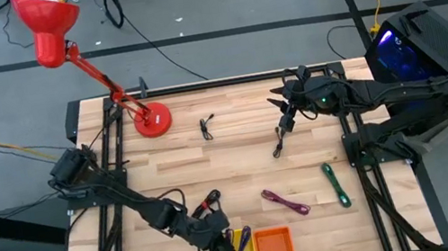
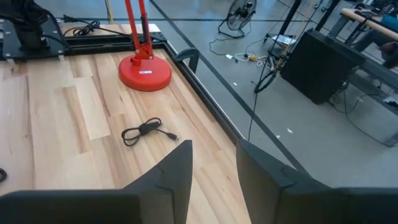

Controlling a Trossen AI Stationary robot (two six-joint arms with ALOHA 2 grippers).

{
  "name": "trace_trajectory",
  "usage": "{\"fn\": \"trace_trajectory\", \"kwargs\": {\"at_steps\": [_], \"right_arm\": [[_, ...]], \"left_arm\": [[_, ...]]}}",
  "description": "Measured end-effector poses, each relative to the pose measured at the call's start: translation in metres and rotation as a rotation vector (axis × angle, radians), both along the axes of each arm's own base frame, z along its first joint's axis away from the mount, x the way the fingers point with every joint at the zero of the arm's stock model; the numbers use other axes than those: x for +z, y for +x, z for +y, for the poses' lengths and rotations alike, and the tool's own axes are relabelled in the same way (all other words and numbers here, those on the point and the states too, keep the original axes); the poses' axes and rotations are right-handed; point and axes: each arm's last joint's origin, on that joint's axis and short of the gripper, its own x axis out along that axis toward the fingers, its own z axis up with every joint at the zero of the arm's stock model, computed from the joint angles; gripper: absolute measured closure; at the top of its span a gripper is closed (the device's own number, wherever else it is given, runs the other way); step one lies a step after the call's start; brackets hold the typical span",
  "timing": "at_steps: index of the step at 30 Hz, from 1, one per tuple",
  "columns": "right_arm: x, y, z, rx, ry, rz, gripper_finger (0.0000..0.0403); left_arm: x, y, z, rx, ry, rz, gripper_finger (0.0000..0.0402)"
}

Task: Pick & Place USB Port
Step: Put the blue charger cable into the yellow bin

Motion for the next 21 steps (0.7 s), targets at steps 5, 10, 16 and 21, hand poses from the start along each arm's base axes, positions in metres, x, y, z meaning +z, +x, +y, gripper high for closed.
{"fn": "trace_trajectory", "kwargs": {"at_steps": [5,10,16,21], "right_arm": [[0.0,0.0,0.0,0.0,0.0,0.0,0.0278],[-0.0001,0.0,0.0,0.001,0.001,0.001,0.0278],[-0.0005,-0.0002,0.0001,0.001,0.005,0.003,0.0278],[-0.0007,-0.0003,0.0002,-0.001,0.009,0.003,0.0278]], "left_arm": [[-0.0051,0.0022,-0.0023,0.004,-0.014,0.004,0.0373],[-0.0049,0.0029,-0.0035,-0.001,-0.03,-0.002,0.0373],[-0.0038,0.0015,-0.0066,-0.011,-0.045,-0.006,0.0344],[-0.0026,0.0018,-0.0074,-0.001,-0.047,-0.022,0.0341]]}}
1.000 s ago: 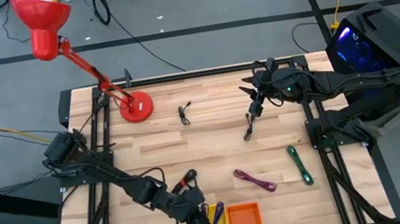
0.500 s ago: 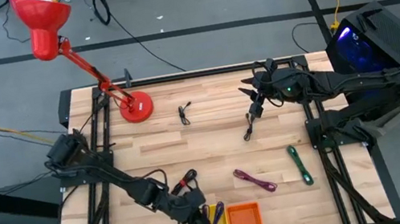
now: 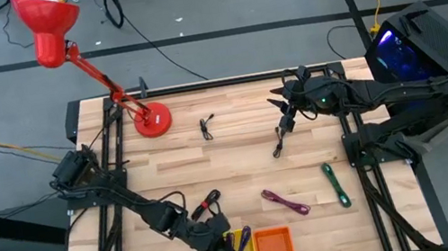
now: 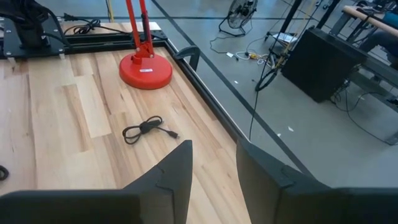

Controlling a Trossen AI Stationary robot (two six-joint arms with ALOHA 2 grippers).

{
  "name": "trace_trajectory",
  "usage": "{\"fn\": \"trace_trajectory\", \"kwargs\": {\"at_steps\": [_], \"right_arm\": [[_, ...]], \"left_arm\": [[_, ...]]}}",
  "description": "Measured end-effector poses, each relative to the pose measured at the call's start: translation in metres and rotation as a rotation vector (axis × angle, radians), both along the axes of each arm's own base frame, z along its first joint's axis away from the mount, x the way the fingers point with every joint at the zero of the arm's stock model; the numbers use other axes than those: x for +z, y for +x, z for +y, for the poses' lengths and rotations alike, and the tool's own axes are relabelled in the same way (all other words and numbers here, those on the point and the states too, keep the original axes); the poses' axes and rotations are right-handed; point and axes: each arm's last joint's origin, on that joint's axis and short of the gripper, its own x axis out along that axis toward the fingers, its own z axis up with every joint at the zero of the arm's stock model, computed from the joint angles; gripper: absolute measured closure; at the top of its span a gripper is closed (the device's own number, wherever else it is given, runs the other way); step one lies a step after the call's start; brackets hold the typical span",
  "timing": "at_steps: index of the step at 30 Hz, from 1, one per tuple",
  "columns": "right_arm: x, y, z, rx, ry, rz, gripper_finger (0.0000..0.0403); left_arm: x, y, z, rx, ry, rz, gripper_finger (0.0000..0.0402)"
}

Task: Pick & Place USB Port
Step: Put the blue charger cable into the yellow bin

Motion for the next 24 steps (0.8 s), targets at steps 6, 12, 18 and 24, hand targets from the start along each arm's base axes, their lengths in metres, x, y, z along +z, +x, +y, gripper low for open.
{"fn": "trace_trajectory", "kwargs": {"at_steps": [6,12,18,24], "right_arm": [[-0.0004,-0.0002,0.0,-0.001,0.003,0.003,0.0278],[-0.0004,-0.0002,0.0,-0.002,0.003,0.002,0.0278],[-0.0004,-0.0002,0.0,-0.001,0.003,0.003,0.0278],[-0.0003,-0.0002,0.0,-0.002,0.003,0.002,0.0278]], "left_arm": [[-0.0001,0.0001,0.0002,0.005,-0.001,0.002,0.0329],[0.0001,0.0002,0.0001,0.006,-0.005,0.002,0.0279],[0.0001,0.0002,0.0002,0.007,-0.005,0.002,0.0225],[0.003,0.0046,0.0084,0.015,-0.005,-0.009,0.0203]]}}
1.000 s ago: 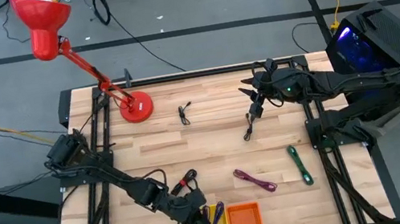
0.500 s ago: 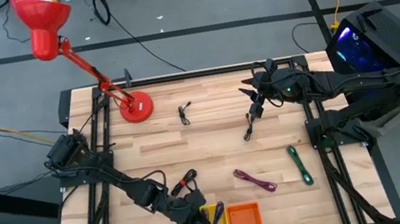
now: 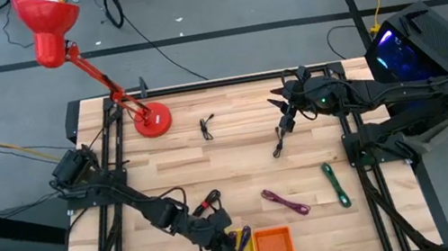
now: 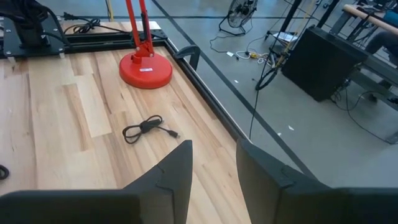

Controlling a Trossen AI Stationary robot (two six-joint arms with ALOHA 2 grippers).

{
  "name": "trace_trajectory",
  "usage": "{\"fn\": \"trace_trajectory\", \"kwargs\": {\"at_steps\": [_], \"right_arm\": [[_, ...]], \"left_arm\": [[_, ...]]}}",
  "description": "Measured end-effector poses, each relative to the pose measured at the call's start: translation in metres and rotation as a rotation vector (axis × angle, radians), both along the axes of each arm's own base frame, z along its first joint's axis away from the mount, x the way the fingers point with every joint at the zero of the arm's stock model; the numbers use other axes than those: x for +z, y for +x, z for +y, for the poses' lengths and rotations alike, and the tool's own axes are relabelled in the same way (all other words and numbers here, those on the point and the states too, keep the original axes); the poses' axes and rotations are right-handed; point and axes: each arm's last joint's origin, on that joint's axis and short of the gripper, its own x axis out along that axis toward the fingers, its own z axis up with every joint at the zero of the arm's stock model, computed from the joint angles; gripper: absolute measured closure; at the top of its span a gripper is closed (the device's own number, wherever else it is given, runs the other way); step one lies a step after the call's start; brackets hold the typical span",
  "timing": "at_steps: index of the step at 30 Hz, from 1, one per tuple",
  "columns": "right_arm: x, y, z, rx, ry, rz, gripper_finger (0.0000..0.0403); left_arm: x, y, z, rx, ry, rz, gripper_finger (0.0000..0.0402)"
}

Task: Pick & Place USB Port
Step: Put the blue charger cable into the yellow bin, then put the pink charger cable into the yellow bin

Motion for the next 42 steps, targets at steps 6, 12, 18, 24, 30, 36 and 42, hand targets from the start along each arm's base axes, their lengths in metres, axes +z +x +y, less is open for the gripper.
{"fn": "trace_trajectory", "kwargs": {"at_steps": [6,12,18,24,30,36,42], "right_arm": [[-0.001,0.0,0.0,-0.002,0.006,0.004,0.0278],[-0.001,0.0,0.0,-0.002,0.006,0.004,0.0278],[-0.001,0.0,0.001,0.036,0.027,0.007,0.0278],[-0.013,-0.003,0.005,0.069,0.189,0.071,0.0278],[-0.045,-0.005,0.026,0.087,0.417,0.324,0.0278],[-0.086,-0.004,0.07,0.208,0.578,0.364,0.0278],[-0.132,-0.017,0.109,0.256,0.72,0.326,0.0278]], "left_arm": [[-0.002,0.001,0.004,0.001,0.017,0.013,0.0208],[-0.008,0.001,0.014,0.008,0.088,0.076,0.0208],[-0.009,0.005,0.026,0.014,0.133,0.09,0.0209],[0.018,0.003,0.045,0.002,0.172,0.007,0.0209],[0.047,-0.009,0.069,0.064,0.337,-0.062,0.0209],[0.059,-0.02,0.086,0.155,0.507,-0.051,0.0209],[0.063,-0.025,0.092,0.184,0.62,-0.051,0.0209]]}}
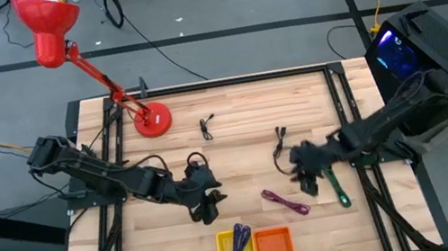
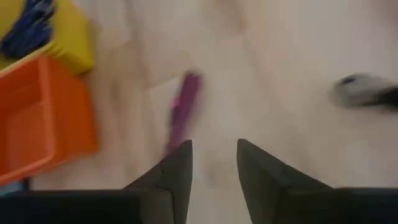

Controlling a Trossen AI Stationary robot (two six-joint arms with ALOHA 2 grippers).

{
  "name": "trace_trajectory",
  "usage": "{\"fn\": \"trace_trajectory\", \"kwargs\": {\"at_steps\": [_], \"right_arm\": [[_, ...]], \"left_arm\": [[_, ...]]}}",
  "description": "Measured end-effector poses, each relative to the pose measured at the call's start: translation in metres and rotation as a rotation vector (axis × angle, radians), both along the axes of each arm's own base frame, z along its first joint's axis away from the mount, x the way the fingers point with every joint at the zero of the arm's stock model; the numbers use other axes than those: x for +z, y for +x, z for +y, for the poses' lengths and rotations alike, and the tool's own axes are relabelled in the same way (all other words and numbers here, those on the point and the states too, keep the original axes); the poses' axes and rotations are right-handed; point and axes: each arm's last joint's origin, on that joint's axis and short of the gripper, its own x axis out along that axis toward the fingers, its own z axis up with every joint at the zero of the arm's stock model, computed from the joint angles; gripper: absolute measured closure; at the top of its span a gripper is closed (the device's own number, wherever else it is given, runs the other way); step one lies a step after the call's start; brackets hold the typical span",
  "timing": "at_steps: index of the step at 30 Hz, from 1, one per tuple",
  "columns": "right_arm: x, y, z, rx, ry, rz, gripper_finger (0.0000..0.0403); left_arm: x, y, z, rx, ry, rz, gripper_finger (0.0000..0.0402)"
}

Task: Pick & Place USB Port
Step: Put the pink charger cable into the yellow bin

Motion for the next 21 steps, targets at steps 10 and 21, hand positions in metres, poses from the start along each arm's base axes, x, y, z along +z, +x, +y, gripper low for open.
{"fn": "trace_trajectory", "kwargs": {"at_steps": [10,21], "right_arm": [[-0.044,-0.024,0.043,0.011,0.071,0.033,0.0278],[-0.077,-0.03,0.055,-0.022,0.032,0.164,0.0278]], "left_arm": [[0.001,0.002,0.01,0.03,0.031,0.003,0.0209],[0.001,0.003,0.011,0.039,0.032,0.002,0.0209]]}}
